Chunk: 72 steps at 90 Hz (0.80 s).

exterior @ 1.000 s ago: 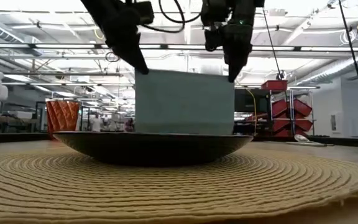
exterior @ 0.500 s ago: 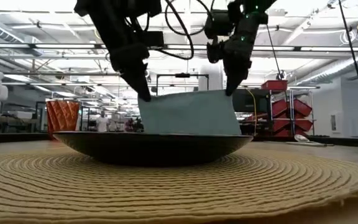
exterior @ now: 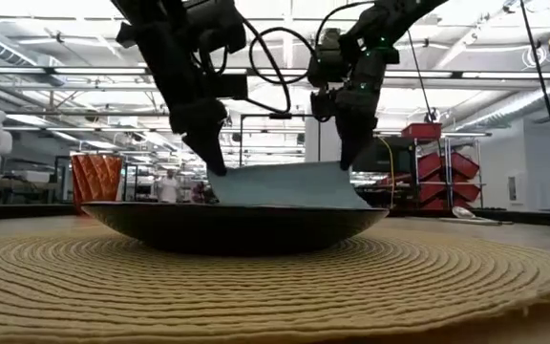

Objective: Set table place
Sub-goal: Fold the blue napkin

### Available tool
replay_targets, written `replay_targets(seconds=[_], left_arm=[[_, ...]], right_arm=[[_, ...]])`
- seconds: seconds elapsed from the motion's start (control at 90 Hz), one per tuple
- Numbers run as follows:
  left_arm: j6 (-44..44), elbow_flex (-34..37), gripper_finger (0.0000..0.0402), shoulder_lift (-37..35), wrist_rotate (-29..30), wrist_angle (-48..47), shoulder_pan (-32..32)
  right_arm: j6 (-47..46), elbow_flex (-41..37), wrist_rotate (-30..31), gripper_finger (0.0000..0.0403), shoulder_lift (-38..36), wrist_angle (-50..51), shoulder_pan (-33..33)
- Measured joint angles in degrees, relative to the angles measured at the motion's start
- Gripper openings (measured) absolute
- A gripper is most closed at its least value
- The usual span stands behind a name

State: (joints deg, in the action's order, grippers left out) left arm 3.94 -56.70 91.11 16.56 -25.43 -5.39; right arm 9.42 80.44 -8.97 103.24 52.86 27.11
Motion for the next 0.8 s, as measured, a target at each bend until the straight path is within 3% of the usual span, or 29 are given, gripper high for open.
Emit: replay_targets(seconds=[0.567,0.8], left_arm=[[-1.2,0.1,0.0000,0.3,-0.9,0.8,-2.4],[2.7,2.4,0.0000,0.3,-1.8,3.0,-4.6]], right_arm=[[2.2,0.0,-0.4,0.0000,2.7,-1.5,1.9],[2.3,0.0,-0.5,0.0000,2.7,-2.7,2.8]])
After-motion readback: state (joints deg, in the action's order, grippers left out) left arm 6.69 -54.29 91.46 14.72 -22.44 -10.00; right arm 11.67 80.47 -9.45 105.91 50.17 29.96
